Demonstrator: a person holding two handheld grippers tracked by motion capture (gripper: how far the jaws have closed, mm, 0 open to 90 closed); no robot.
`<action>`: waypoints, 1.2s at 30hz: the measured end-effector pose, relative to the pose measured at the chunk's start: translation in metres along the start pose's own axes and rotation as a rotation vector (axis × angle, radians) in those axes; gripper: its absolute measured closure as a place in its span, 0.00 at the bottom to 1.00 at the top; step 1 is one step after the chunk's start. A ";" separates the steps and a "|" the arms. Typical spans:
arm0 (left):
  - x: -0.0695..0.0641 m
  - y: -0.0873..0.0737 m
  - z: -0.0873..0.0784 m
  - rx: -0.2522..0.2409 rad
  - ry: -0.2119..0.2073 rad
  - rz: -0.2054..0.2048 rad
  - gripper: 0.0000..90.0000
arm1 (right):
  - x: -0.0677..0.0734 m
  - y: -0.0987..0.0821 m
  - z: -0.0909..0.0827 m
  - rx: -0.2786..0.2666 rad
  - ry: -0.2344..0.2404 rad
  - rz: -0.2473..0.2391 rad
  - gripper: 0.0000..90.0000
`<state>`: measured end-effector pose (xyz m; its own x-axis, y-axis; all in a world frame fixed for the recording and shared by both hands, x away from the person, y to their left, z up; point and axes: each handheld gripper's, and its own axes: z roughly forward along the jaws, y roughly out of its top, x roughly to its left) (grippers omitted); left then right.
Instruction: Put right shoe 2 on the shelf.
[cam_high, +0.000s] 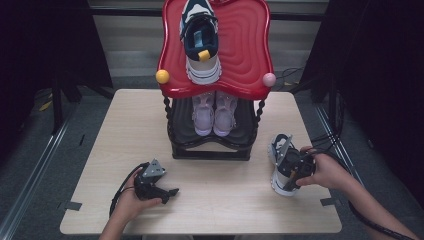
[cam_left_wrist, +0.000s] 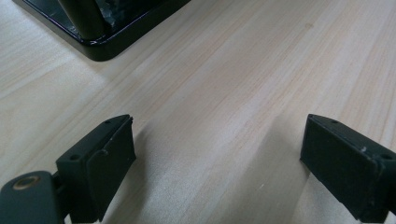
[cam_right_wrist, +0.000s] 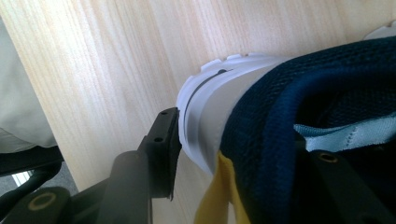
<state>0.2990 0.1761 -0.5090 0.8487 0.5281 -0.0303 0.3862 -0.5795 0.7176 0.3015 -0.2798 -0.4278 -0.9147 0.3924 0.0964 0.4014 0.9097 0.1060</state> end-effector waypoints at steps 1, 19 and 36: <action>0.000 0.000 0.000 0.000 -0.001 0.000 0.10 | -0.001 0.000 0.001 -0.004 -0.008 -0.014 0.61; 0.000 0.000 0.000 0.000 -0.001 -0.001 0.10 | 0.004 0.004 0.003 0.015 0.030 -0.003 0.74; 0.000 0.000 0.000 0.003 0.001 0.000 0.10 | 0.004 0.010 0.001 0.022 0.046 -0.013 0.73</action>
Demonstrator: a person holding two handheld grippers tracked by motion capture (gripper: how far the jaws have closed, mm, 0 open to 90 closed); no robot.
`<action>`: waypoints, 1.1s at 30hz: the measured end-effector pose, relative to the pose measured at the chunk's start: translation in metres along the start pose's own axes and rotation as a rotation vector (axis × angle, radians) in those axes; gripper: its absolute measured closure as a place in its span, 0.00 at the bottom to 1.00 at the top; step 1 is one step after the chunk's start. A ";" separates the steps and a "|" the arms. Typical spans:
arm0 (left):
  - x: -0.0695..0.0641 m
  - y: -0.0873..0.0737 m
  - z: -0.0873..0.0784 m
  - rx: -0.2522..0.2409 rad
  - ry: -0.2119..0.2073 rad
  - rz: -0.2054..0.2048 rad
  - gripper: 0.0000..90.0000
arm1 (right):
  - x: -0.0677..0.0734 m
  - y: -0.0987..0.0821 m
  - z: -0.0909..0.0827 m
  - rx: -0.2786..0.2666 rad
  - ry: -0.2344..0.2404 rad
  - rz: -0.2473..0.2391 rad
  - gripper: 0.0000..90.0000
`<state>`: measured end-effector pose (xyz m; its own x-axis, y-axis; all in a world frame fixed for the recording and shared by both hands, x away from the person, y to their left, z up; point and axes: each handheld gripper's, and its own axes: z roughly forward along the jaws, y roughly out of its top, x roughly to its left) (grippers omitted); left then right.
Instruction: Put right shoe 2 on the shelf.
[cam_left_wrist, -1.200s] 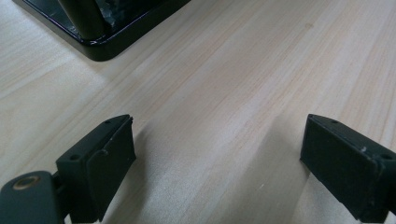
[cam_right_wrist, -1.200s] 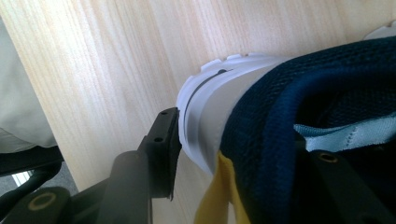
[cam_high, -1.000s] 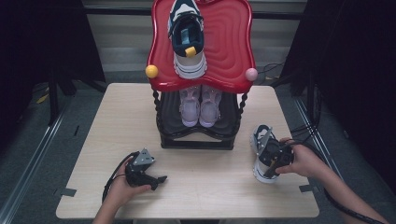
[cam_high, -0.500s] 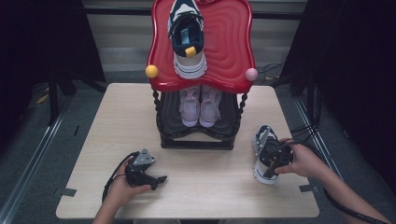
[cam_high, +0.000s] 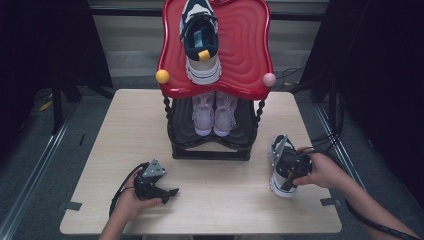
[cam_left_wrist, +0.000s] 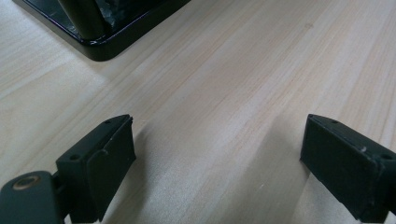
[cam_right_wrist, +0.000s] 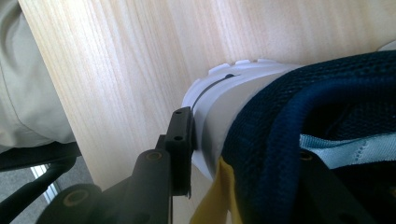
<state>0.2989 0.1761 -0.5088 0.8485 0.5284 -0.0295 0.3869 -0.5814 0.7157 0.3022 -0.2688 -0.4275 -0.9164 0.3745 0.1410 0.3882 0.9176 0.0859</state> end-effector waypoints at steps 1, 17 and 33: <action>0.000 0.000 0.000 -0.002 -0.002 -0.001 0.10 | -0.001 -0.001 0.001 -0.004 0.007 -0.017 0.73; 0.000 0.000 0.000 -0.002 -0.002 -0.001 0.10 | -0.002 -0.001 0.001 0.120 -0.038 -0.039 0.70; 0.000 0.000 0.000 0.000 -0.001 0.000 0.10 | 0.007 0.004 -0.024 0.111 -0.029 -0.059 0.73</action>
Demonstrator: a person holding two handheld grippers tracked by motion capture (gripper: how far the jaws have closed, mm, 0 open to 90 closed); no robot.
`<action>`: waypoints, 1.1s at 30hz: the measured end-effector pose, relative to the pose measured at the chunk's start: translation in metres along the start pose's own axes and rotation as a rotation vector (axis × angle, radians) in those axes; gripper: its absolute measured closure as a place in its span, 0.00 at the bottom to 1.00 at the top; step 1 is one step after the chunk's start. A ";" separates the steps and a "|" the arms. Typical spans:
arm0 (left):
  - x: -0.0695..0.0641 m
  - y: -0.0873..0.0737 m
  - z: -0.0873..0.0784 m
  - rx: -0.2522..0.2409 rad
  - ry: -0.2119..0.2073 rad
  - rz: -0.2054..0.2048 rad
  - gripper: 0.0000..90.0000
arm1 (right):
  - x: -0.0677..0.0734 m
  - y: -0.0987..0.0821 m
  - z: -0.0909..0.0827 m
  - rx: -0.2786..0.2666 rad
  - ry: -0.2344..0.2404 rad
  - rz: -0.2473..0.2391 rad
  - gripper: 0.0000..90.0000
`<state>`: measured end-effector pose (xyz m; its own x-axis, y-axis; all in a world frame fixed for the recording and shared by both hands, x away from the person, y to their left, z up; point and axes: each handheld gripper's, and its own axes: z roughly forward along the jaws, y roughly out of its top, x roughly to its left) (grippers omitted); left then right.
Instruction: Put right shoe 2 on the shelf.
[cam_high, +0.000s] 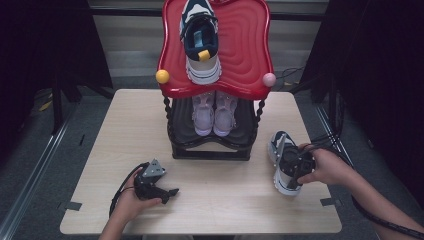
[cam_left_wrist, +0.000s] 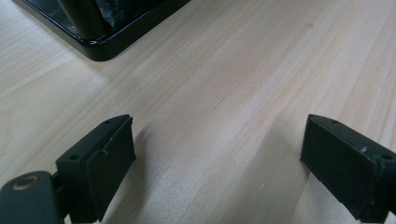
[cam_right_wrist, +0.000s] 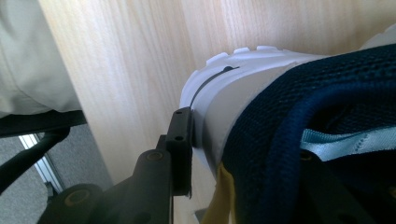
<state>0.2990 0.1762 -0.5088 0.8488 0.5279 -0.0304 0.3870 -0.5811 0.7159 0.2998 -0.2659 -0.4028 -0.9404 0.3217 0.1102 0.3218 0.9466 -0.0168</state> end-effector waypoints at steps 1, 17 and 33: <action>0.000 0.000 0.000 -0.001 0.000 0.000 0.10 | 0.002 0.000 -0.004 0.009 -0.001 0.004 0.73; 0.000 0.000 0.000 -0.003 -0.004 -0.005 0.10 | 0.011 0.001 -0.062 -0.004 -0.012 -0.017 0.73; 0.000 0.000 0.000 0.003 -0.003 -0.002 0.10 | 0.013 0.004 -0.117 -0.058 -0.036 -0.014 0.73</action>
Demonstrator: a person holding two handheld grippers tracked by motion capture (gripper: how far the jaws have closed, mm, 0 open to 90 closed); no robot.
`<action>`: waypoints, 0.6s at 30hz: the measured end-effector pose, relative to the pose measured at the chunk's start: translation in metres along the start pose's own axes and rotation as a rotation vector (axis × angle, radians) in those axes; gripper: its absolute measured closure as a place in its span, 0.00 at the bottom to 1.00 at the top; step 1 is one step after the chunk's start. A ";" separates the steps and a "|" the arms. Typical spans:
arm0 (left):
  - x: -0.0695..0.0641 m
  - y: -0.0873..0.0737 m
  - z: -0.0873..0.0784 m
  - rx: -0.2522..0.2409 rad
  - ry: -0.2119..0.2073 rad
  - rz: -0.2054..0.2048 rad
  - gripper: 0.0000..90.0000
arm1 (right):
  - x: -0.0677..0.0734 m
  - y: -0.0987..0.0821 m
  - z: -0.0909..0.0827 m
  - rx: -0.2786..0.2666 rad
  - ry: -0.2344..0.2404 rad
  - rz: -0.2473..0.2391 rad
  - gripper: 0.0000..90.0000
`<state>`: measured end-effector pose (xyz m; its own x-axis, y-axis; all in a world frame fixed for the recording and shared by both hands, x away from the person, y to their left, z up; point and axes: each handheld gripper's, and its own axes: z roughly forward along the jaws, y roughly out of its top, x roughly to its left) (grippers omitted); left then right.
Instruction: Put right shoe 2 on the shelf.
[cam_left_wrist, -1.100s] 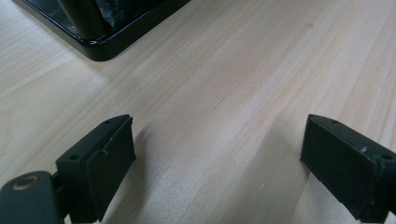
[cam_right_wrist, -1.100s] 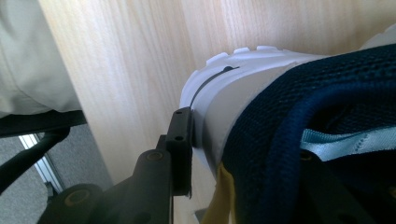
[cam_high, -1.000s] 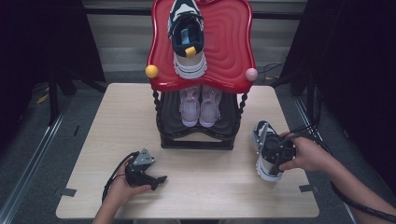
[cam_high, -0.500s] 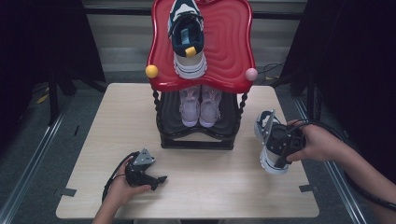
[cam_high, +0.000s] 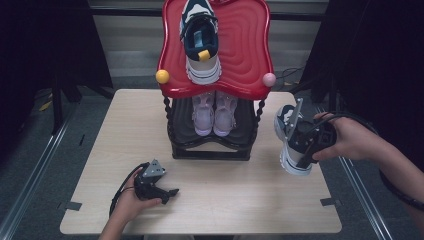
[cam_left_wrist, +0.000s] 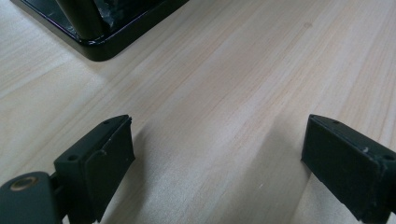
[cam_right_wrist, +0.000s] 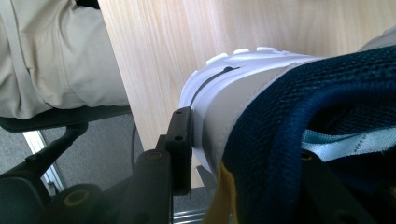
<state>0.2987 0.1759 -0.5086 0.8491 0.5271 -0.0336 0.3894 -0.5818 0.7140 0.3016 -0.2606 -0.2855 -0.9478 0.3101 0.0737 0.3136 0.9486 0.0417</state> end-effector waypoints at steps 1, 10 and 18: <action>0.000 0.000 0.000 0.000 0.000 0.000 0.10 | 0.000 0.000 -0.002 0.001 -0.002 -0.002 0.73; 0.000 0.000 0.000 0.000 -0.002 0.000 0.10 | 0.000 0.004 -0.037 -0.023 -0.027 0.016 0.73; 0.000 0.000 0.000 0.009 -0.003 0.007 0.09 | -0.002 0.012 -0.065 -0.021 -0.051 0.015 0.73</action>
<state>0.2989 0.1763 -0.5083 0.8531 0.5208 -0.0306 0.3863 -0.5913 0.7079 0.3111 -0.2540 -0.2203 -0.9445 0.3277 0.0237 0.3286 0.9424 0.0619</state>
